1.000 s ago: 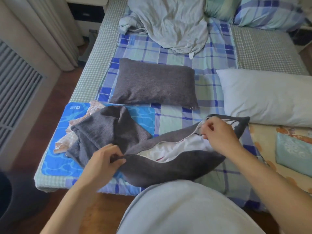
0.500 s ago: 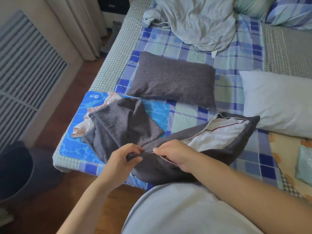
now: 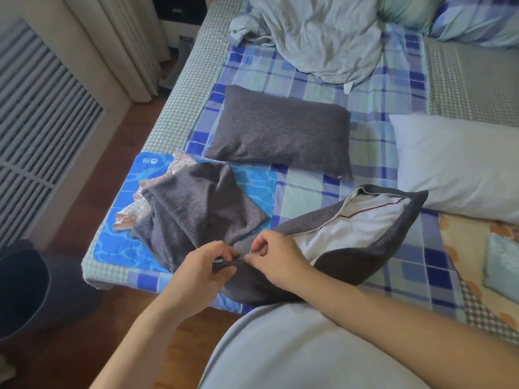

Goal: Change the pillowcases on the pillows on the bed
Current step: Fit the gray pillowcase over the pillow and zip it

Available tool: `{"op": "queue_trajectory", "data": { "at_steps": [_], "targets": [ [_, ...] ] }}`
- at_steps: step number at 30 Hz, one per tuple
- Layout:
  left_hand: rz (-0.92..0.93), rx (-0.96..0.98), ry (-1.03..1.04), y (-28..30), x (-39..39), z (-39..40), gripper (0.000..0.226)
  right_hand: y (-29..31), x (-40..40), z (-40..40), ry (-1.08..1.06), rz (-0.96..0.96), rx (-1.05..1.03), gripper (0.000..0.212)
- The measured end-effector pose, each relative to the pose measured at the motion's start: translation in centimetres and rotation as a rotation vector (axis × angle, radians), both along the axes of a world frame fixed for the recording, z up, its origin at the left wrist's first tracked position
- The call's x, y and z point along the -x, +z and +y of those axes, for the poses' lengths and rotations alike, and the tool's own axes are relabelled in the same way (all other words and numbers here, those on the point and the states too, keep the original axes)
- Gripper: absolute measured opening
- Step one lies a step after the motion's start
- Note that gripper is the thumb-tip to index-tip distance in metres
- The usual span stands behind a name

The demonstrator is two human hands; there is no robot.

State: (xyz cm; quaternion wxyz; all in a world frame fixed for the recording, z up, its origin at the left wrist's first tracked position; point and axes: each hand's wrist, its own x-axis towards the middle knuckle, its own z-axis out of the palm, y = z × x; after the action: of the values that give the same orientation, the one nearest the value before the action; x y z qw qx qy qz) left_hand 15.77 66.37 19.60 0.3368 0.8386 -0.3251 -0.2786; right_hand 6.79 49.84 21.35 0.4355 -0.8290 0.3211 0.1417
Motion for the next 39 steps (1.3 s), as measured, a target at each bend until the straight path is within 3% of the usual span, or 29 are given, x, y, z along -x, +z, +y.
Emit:
{"op": "queue_trajectory", "data": {
  "at_steps": [5, 9, 12, 17, 23, 27, 30, 33, 36, 37, 39],
  "targets": [
    [0.016, 0.010, 0.017, -0.1, 0.0, 0.4, 0.020, 0.0, 0.1, 0.0, 0.051, 0.029, -0.055, 0.020],
    [0.050, 0.018, 0.034, 0.0, 0.1, 0.7, 0.018, -0.1, 0.1, 0.0, -0.106, 0.007, -0.097, 0.003],
    [0.055, 0.007, 0.037, 0.1, 0.0, 0.7, 0.020, -0.2, 0.1, 0.1, -0.174, 0.012, -0.190, 0.006],
    [0.025, -0.009, 0.008, -0.2, -0.2, 0.9, 0.022, -0.1, 0.0, 0.4, -0.076, 0.070, -0.167, 0.013],
    [0.013, -0.037, -0.007, -0.1, -0.4, 0.7, 0.022, -0.1, -0.1, 0.2, -0.230, 0.078, -0.210, 0.004],
    [-0.168, -0.188, -0.155, 0.5, -0.4, -0.1, 0.020, 0.8, -0.1, 1.0, -0.036, 0.037, 0.031, 0.008],
    [-0.338, -0.186, -0.236, 0.4, -0.1, -1.5, 0.019, 1.6, -0.2, 1.9, 0.148, -0.021, 0.194, 0.009],
    [-0.381, -0.177, -0.182, 0.2, 0.1, -2.0, 0.021, 1.3, -0.2, 1.7, 0.066, -0.001, 0.127, 0.007],
    [-0.304, -0.203, -0.095, -0.1, 0.5, -1.9, 0.022, 0.5, 0.0, 0.7, -0.113, 0.076, -0.133, 0.013],
    [-0.286, -0.211, -0.092, -0.2, 0.5, -1.8, 0.021, 0.3, 0.2, 0.5, -0.098, 0.071, -0.167, 0.012],
    [-0.256, -0.213, -0.082, -0.3, 0.4, -1.8, 0.020, 0.3, 0.4, 0.2, 0.073, -0.018, -0.044, 0.010]
  ]
}}
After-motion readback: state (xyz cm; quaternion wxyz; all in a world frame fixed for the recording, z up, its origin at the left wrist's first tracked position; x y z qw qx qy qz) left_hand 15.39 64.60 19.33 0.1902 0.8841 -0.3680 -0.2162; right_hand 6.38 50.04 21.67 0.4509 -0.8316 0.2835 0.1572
